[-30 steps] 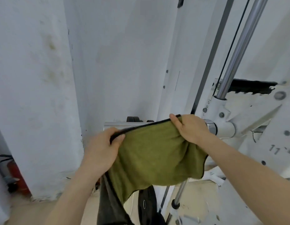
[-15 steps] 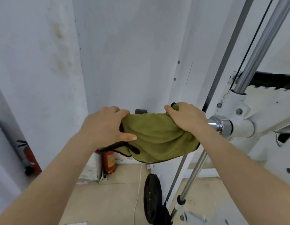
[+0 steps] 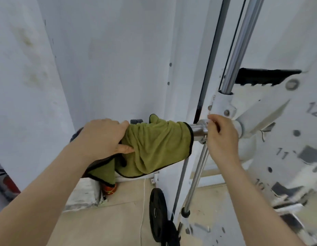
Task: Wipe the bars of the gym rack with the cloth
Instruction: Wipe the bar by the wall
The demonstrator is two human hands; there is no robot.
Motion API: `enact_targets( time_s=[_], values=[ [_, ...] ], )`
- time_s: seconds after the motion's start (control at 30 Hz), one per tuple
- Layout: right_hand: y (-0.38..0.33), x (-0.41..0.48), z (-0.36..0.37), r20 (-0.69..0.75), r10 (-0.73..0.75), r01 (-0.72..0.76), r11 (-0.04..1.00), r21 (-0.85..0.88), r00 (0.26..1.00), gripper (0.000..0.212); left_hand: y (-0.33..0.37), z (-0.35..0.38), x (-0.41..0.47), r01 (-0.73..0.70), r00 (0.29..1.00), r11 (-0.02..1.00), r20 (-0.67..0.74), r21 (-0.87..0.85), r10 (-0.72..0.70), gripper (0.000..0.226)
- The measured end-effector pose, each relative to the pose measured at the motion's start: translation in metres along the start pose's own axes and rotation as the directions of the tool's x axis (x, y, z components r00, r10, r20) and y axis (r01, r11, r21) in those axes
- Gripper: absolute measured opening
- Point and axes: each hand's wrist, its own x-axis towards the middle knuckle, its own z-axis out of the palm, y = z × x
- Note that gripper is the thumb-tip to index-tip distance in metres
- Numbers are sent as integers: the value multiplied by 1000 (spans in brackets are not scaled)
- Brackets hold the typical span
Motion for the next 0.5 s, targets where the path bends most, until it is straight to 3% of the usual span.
enact_targets(
  time_s=[0.13, 0.23, 0.37, 0.43, 0.5],
  values=[
    [7, -33, 7, -6, 35, -33, 981, 191, 999, 33, 90, -6, 50, -60, 987, 997, -149, 47, 66, 55],
    [20, -50, 8, 63, 37, -48, 982, 181, 997, 52, 156, -8, 89, -55, 971, 995, -227, 79, 72, 37],
    [32, -66, 3, 164, -16, -4, 993, 118, 986, 68, 180, -7, 107, -65, 934, 992, -344, 105, 97, 9],
    [39, -66, -1, 125, 56, -78, 981, 175, 991, 70, 182, 0, 101, -111, 904, 991, -406, 77, 133, 9],
    [38, -68, 0, 71, 204, -215, 903, 371, 976, 60, 182, 11, 89, -181, 840, 983, -521, -6, 151, 19]
  ],
)
